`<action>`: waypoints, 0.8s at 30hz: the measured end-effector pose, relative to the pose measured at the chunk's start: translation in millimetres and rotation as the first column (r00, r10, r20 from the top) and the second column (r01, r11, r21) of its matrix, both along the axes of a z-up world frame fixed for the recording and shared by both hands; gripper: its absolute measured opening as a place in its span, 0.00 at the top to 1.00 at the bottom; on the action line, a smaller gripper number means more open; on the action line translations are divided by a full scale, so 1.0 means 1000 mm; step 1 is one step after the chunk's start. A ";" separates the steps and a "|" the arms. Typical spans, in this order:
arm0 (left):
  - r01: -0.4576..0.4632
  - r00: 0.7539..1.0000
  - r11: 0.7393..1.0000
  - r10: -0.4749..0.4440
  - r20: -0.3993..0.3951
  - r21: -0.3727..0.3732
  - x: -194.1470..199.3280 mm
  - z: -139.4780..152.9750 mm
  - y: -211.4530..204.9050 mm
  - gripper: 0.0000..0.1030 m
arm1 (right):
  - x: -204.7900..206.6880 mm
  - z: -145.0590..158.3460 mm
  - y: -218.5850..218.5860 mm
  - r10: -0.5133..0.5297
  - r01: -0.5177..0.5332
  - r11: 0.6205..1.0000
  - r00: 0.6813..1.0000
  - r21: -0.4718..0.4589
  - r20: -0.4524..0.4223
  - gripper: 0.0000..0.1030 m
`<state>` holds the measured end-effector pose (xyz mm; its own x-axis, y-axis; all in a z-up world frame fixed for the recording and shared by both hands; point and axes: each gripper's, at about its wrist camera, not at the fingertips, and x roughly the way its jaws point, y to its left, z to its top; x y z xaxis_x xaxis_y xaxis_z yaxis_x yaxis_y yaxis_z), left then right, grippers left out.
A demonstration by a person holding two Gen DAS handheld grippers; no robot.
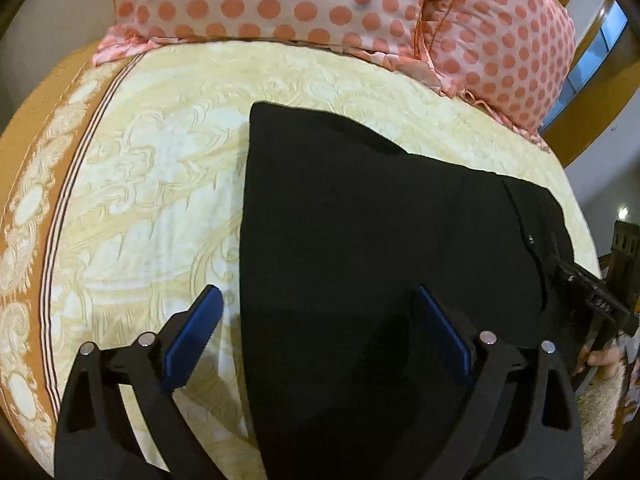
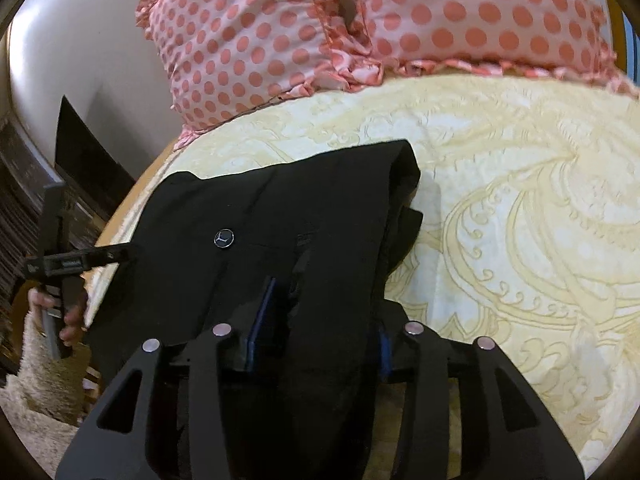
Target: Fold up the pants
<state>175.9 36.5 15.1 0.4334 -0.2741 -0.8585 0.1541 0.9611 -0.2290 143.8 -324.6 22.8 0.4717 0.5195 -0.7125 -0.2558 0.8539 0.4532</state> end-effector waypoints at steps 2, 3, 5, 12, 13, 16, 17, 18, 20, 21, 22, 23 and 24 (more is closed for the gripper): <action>0.013 1.000 1.000 -0.013 0.000 0.011 0.003 -0.001 -0.005 0.09 | 0.002 -0.002 -0.003 0.010 -0.010 0.999 1.000 0.038 -0.003 0.57; 0.017 1.000 1.000 -0.017 0.009 0.019 0.005 0.000 -0.007 0.19 | 0.001 -0.002 -0.002 0.015 -0.015 0.999 1.000 0.040 0.004 0.58; 0.029 0.999 0.999 -0.030 0.022 0.030 0.008 0.002 -0.012 0.36 | -0.002 -0.001 0.001 0.034 -0.035 0.999 0.999 0.034 0.026 0.66; 0.016 0.998 0.999 -0.014 0.069 -0.039 0.003 0.014 -0.001 0.90 | -0.007 0.005 0.004 0.039 -0.041 0.999 0.997 0.031 0.071 0.76; 0.015 0.997 0.999 -0.012 0.074 -0.039 0.002 0.016 -0.001 0.91 | -0.008 0.006 0.004 0.034 -0.037 0.999 0.997 0.036 0.075 0.77; 0.014 0.996 1.000 -0.014 0.094 -0.004 0.000 0.019 -0.007 0.91 | -0.009 0.010 0.004 0.031 -0.034 0.999 0.995 0.035 0.093 0.78; 0.011 0.995 1.000 -0.011 0.101 0.001 0.000 0.020 -0.009 0.92 | -0.009 0.013 0.005 0.029 -0.033 0.999 0.995 0.033 0.100 0.79; 0.007 0.994 1.000 -0.006 0.111 0.000 0.000 0.023 -0.009 0.92 | -0.010 0.015 0.005 0.027 -0.031 0.999 0.994 0.032 0.107 0.79; -0.001 0.991 1.000 0.004 0.136 -0.019 0.002 0.031 -0.008 0.92 | -0.007 0.020 0.006 0.026 -0.030 0.999 0.992 0.031 0.122 0.79; 0.000 0.989 1.000 0.004 0.146 -0.022 0.004 0.035 -0.008 0.92 | -0.005 0.023 0.006 0.027 -0.031 0.999 0.991 0.027 0.130 0.80; 0.003 0.987 1.000 0.000 0.161 -0.015 0.007 0.040 -0.009 0.92 | -0.001 0.027 0.007 0.028 -0.031 0.999 0.990 0.021 0.138 0.80; 0.003 0.984 1.000 -0.002 0.180 -0.008 0.009 0.045 -0.011 0.92 | 0.005 0.030 0.008 0.027 -0.030 0.999 0.989 0.020 0.146 0.80; 0.007 0.979 1.000 -0.008 0.204 0.006 0.014 0.053 -0.014 0.92 | 0.010 0.033 0.009 0.026 -0.029 0.999 0.988 0.020 0.152 0.80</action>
